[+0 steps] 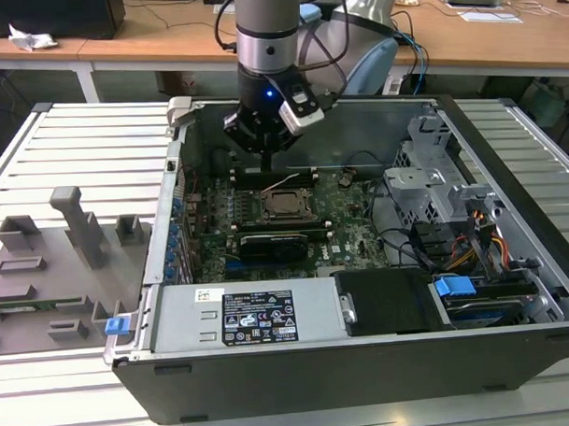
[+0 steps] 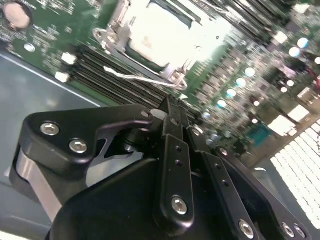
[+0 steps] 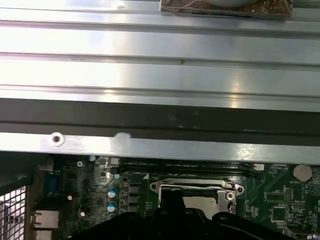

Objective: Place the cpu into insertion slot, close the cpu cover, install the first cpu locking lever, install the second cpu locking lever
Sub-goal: 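Install the first cpu locking lever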

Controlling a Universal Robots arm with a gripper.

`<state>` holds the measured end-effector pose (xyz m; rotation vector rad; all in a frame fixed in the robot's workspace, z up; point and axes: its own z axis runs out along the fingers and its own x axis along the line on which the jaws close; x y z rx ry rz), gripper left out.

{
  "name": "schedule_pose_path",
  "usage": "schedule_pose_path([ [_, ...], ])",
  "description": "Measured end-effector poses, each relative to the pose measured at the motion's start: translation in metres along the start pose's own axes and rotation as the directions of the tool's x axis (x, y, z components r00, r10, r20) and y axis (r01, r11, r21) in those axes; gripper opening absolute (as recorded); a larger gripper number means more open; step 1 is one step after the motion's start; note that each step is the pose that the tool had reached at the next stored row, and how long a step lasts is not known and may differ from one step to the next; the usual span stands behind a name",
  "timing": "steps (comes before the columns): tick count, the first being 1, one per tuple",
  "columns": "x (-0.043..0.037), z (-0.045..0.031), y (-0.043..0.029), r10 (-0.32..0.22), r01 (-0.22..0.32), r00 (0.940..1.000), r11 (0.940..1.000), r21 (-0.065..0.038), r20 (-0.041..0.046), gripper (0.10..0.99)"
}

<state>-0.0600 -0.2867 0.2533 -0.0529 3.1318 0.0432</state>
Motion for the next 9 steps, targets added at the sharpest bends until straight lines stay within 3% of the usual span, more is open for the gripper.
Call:
schedule_pose_path([
  [4,-0.0088,0.0021,-0.0002,0.000,0.000,1.0000,1.0000,-0.001,0.0002,0.106],
  [5,-0.0089,0.0023,-0.0002,-0.001,0.001,1.0000,1.0000,-0.006,0.0001,0.106],
  [6,-0.0089,0.0026,-0.0002,-0.002,0.002,1.0000,0.9997,-0.023,0.0007,0.106],
  [7,-0.0089,0.0031,-0.0006,-0.002,0.002,1.0000,0.9996,-0.028,0.0010,0.106],
  [9,-0.0089,0.0042,-0.0011,-0.002,0.002,1.0000,0.9996,-0.028,0.0013,0.106],
])
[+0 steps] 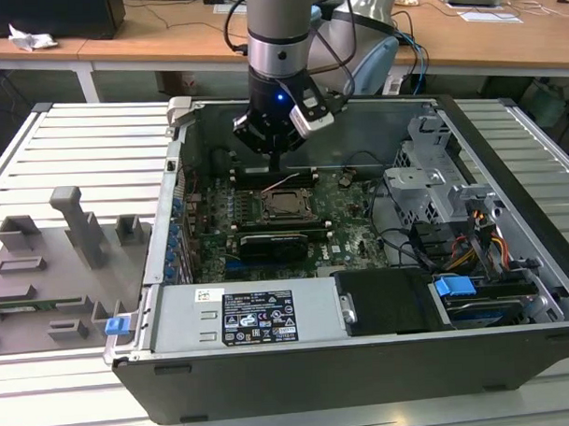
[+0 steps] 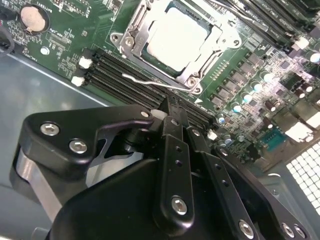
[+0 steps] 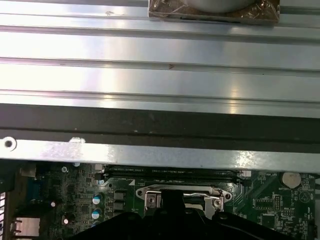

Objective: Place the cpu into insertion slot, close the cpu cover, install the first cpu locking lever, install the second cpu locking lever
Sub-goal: 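Install the first cpu locking lever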

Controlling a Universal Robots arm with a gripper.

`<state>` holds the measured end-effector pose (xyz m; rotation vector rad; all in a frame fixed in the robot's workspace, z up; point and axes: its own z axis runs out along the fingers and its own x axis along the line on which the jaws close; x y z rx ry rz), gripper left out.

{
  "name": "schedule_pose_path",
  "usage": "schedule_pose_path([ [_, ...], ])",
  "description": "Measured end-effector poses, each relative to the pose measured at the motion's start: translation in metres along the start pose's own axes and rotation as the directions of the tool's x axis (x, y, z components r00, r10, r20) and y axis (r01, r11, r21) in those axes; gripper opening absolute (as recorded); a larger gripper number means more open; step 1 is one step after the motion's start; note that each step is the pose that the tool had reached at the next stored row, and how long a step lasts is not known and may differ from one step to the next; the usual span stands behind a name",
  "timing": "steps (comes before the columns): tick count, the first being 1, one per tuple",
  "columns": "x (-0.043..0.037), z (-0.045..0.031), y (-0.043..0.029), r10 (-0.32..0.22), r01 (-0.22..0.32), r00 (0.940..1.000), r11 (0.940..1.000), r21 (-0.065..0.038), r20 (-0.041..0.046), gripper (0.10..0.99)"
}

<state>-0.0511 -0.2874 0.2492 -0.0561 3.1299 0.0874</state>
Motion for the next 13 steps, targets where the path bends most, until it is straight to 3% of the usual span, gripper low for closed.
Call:
schedule_pose_path([
  [13,-0.0090,0.0161,-0.0012,0.004,-0.004,1.0000,1.0000,0.001,0.0001,0.106],
])
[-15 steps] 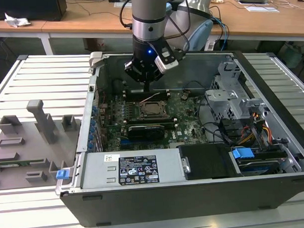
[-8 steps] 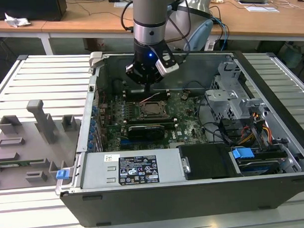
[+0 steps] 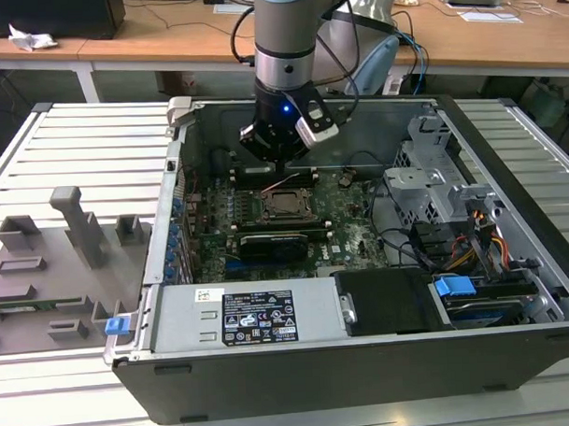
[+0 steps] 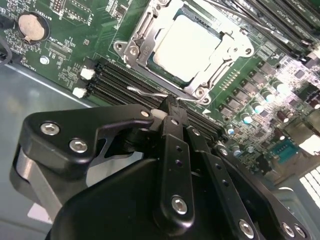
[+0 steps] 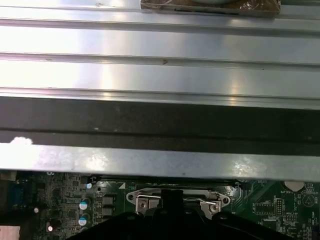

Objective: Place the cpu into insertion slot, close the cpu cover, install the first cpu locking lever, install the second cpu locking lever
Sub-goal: 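Install the first cpu locking lever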

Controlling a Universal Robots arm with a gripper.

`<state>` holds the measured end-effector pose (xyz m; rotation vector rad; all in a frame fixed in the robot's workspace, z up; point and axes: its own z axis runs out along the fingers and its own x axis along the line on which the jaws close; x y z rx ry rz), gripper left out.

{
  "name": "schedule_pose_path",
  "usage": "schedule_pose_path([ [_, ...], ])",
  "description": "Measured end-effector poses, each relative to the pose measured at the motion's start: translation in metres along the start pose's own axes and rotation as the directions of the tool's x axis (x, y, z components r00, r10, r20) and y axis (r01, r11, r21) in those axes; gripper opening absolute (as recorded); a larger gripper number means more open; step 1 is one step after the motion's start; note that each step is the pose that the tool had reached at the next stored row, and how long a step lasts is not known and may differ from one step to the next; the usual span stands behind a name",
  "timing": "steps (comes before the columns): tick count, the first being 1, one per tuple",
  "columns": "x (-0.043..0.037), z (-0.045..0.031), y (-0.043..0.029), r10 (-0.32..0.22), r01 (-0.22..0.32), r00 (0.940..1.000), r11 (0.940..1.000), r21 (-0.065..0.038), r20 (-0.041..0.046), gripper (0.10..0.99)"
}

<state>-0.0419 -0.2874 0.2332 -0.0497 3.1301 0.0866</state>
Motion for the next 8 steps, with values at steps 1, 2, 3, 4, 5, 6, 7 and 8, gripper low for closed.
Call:
schedule_pose_path([
  [1,-0.0010,0.0008,0.0001,0.000,0.000,1.0000,1.0000,0.000,-0.0001,0.106],
  [2,-0.0020,0.0013,0.0002,0.000,0.000,1.0000,1.0000,0.000,-0.0001,0.106],
  [3,-0.0038,0.0026,0.0006,0.000,0.000,1.0000,1.0000,0.000,0.0000,0.106],
  [4,-0.0049,0.0036,0.0010,0.000,0.000,1.0000,1.0000,0.000,-0.0001,0.106],
  [5,-0.0055,0.0041,0.0012,0.000,0.000,1.0000,1.0000,0.001,-0.0001,0.106],
  [6,-0.0061,0.0046,0.0014,0.000,0.000,1.0000,1.0000,0.001,-0.0003,0.106],
  [7,-0.0068,0.0050,0.0017,-0.001,0.001,1.0000,1.0000,0.001,-0.0005,0.106],
  [8,-0.0073,0.0054,0.0019,-0.002,0.002,1.0000,1.0000,0.001,-0.0007,0.106],
])
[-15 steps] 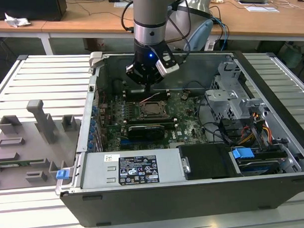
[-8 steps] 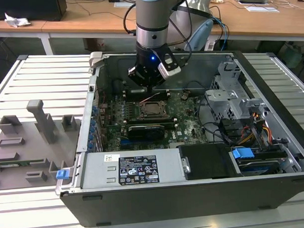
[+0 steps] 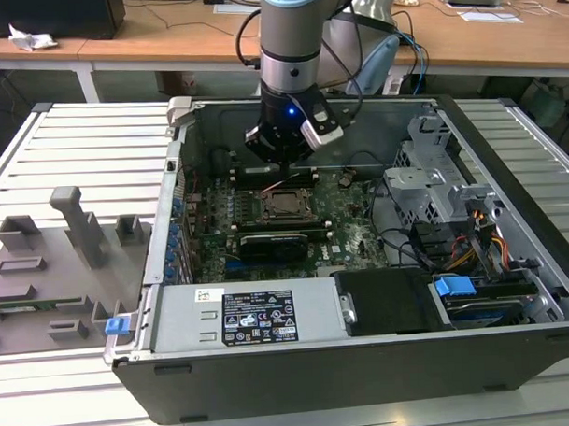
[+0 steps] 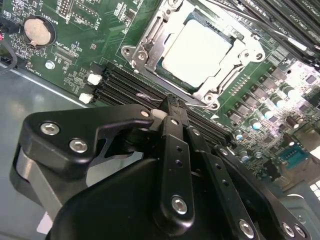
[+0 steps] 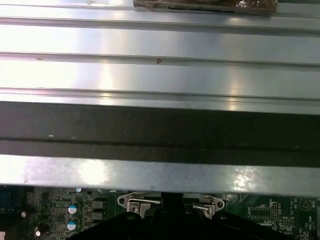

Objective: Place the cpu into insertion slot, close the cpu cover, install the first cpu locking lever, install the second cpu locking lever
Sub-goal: 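Install the first cpu locking lever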

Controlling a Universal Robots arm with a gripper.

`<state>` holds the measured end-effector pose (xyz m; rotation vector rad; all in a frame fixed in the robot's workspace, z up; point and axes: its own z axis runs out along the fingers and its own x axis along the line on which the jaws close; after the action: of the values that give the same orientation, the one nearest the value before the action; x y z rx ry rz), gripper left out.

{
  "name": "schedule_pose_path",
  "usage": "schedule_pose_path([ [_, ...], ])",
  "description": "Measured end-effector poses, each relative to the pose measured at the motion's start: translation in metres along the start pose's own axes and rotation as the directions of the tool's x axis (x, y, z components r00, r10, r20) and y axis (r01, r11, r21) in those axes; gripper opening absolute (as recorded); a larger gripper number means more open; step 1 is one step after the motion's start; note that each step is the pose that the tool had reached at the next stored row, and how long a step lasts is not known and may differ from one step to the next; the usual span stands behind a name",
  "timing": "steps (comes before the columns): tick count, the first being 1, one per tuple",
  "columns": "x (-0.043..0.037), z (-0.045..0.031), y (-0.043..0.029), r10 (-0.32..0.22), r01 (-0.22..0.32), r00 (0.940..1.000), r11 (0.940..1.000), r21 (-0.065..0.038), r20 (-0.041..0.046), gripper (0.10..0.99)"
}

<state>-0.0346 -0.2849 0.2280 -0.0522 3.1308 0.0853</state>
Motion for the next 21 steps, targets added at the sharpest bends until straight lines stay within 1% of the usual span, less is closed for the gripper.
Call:
schedule_pose_path([
  [4,-0.0028,0.0020,0.0018,-0.001,0.001,1.0000,1.0000,0.000,-0.0010,0.106],
  [9,-0.0074,0.0053,0.0042,-0.003,0.003,1.0000,1.0000,0.004,-0.0035,0.106],
  [13,-0.0099,0.0072,0.0048,-0.006,0.006,1.0000,1.0000,0.006,-0.0054,0.106],
  [18,-0.0123,0.0090,0.0047,-0.049,0.049,0.9988,0.9988,0.006,-0.0085,0.106],
  [21,-0.0148,0.0106,0.0052,-0.058,0.058,0.9983,0.9983,0.006,-0.0098,0.106],
])
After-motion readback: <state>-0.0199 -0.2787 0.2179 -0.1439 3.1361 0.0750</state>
